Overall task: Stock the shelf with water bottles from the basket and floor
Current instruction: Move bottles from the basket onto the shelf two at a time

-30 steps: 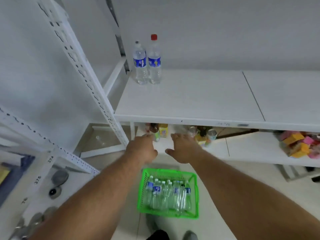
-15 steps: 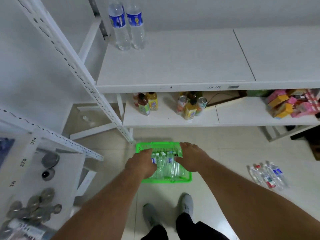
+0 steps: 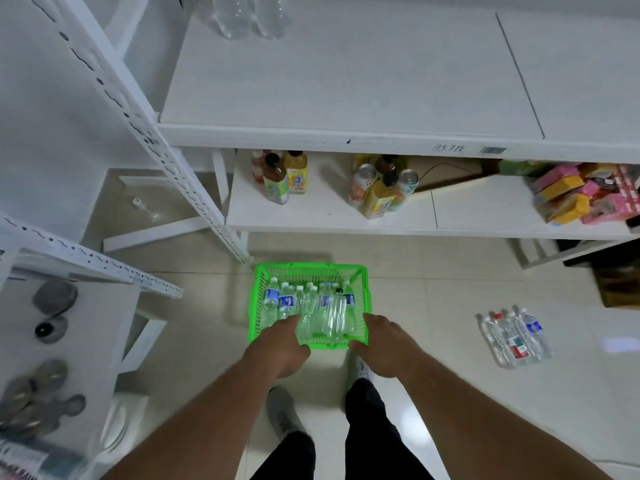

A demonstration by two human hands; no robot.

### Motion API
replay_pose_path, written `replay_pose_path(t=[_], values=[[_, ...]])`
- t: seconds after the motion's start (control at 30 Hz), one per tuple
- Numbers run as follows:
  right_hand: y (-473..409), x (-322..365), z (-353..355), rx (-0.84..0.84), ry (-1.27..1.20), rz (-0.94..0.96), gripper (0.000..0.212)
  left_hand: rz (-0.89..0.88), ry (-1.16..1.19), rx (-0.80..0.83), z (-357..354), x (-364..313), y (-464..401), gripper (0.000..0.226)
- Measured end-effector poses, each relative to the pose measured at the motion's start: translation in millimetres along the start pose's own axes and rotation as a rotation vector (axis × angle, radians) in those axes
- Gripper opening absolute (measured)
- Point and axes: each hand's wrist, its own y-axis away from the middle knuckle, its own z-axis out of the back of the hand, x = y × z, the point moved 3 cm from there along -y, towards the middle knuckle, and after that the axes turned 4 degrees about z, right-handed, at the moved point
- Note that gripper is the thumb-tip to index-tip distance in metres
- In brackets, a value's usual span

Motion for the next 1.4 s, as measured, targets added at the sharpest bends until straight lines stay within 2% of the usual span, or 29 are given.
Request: replay_pose_path(t=[0.27, 0.4, 0.67, 0.8, 0.97, 1.13, 1.3, 1.4], values=[[-105.3, -50.8, -15.8, 0.086, -0.101, -0.014, 0.074, 0.084, 0.158, 0.006, -27.2, -11.7, -92.4, 0.07], [-170.7, -78.5, -35.6, 0.129, -0.201, -0.076, 0.081, 0.161, 0.329, 0.003, -58.7, -9.5, -160.3, 0.07], [-324.0, -129.0, -121.0, 0.115, -0.447, -0.24, 0.083, 0.249, 0.567, 0.041, -149.7, 25.8, -334.4, 0.065], [-402.8, -153.6, -178.7, 0.066, -0.539, -0.307, 0.079, 0.249, 0.542, 0.055, -199.2, 48.7, -416.6, 0.062], [-465.4, -179.5, -233.1, 0.012, -0.535, -0.365, 0.066, 0.227, 0.521, 0.063, -248.8, 67.9, -488.4, 0.061], [-497.6, -191.0, -264.0, -0.042, -0.65, -0.426, 0.064, 0.225, 0.5, 0.087, -277.5, 72.3, -530.1, 0.061], [-515.6, -195.3, -275.1, -0.106, -0.716, -0.477, 0.045, 0.247, 0.5, 0.119, -293.7, 77.4, -553.5, 0.065], [-522.0, -194.6, -277.4, -0.115, -0.727, -0.477, 0.048, 0.233, 0.486, 0.172, -300.7, 79.7, -563.1, 0.072]])
